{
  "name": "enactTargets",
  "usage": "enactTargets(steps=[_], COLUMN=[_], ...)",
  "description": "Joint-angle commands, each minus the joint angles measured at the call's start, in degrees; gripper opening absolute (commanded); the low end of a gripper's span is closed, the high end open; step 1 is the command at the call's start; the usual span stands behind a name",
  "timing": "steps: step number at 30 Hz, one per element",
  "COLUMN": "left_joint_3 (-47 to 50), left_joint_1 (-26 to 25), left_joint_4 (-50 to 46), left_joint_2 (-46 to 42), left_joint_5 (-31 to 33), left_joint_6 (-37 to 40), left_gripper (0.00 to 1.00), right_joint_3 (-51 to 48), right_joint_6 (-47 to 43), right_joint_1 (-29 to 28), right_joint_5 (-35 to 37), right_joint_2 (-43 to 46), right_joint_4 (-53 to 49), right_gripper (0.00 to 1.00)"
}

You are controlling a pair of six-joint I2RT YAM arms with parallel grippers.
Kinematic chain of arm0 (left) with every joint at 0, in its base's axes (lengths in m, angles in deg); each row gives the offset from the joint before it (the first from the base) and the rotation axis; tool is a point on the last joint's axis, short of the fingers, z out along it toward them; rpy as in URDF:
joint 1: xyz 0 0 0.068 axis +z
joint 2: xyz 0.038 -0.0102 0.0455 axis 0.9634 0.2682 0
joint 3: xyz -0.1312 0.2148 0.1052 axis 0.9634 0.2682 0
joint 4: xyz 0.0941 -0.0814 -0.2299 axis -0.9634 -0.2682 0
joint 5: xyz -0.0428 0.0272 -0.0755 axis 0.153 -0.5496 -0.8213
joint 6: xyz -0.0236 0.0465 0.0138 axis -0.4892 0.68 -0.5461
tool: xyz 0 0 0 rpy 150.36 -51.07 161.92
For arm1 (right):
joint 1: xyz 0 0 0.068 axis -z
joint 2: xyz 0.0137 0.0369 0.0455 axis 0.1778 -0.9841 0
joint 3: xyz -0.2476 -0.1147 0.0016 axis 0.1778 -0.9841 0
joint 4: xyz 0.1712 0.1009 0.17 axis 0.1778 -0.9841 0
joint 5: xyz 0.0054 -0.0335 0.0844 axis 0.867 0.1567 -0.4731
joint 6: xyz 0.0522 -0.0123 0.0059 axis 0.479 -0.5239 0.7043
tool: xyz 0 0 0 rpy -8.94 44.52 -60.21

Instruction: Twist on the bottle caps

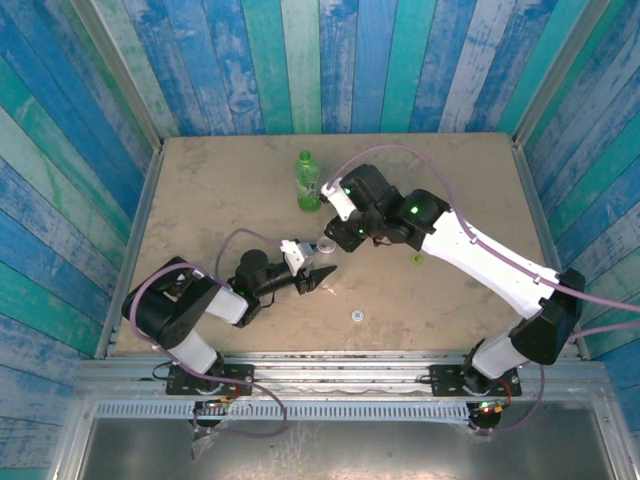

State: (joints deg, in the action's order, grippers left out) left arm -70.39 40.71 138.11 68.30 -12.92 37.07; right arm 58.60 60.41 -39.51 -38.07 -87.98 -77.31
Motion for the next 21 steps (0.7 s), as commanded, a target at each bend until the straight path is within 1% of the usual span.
enactTargets(steps=[1, 10, 21], left_joint_3=[-0.32, -0.19, -0.37], left_joint_1=[-0.02, -0.04, -0.07], left_joint_4=[-2.72, -2.07, -2.24], left_joint_2=[1.86, 2.22, 2.54], left_joint_5=[-1.0, -1.02, -1.31], left_joint_6=[-0.74, -1.0, -1.15], left_gripper=[0.56, 0.53, 0.54], right_joint_3=[1.57, 2.3, 2.59], right_joint_6=[-1.51, -2.32, -2.17], right_joint_1=[-0.59, -1.04, -2.1], right_joint_5=[-0.83, -1.66, -1.95], right_joint_2=[-1.67, -5.06, -6.48], right_joint_4=[-3.36, -3.8, -3.76], right_gripper=[0.43, 0.43, 0.43])
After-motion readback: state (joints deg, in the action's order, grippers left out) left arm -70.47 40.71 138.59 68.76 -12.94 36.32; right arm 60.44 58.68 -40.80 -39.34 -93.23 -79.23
